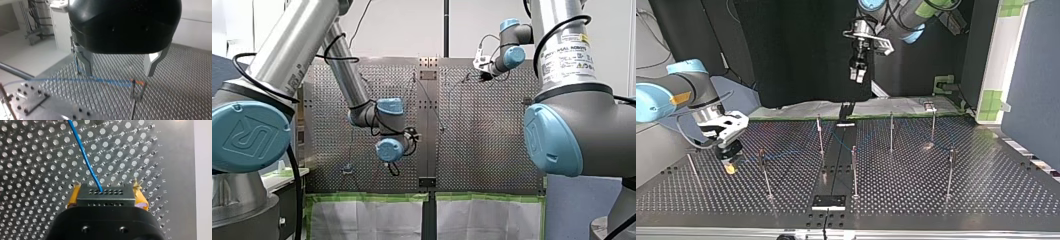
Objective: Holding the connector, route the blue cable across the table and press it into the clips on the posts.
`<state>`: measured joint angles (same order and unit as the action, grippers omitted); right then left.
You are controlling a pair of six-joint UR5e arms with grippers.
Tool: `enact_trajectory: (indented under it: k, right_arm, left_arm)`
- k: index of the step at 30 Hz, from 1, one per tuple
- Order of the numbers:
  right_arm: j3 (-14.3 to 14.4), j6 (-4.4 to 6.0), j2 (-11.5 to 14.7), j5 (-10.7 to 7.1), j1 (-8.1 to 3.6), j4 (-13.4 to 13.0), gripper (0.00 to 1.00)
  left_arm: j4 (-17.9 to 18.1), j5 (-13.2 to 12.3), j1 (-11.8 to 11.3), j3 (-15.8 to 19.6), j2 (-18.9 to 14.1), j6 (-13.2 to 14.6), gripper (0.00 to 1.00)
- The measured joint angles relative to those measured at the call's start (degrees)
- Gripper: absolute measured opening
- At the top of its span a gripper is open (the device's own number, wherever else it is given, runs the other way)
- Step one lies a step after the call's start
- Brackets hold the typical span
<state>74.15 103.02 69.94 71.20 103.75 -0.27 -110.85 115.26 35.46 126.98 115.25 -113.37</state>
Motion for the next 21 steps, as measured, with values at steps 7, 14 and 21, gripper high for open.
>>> enact_trajectory:
  k: [7,14,21]
  right_arm:
    - [0.0,0.0,-0.1,0.0,-0.15,0.0,0.0]
    - [0.0,0.0,-0.1,-0.01,-0.17,0.0,0.0]
    - [0.0,0.0,-0.1,-0.08,-0.17,0.1,0.0]
  left_arm:
    - [0.0,0.3,-3.5,3.5,0.0,0.0,1.0]
    - [0.0,0.8,-6.3,6.5,0.0,0.1,1.0]
    - [0.0,0.8,-6.9,9.8,0.0,0.2,1.0]
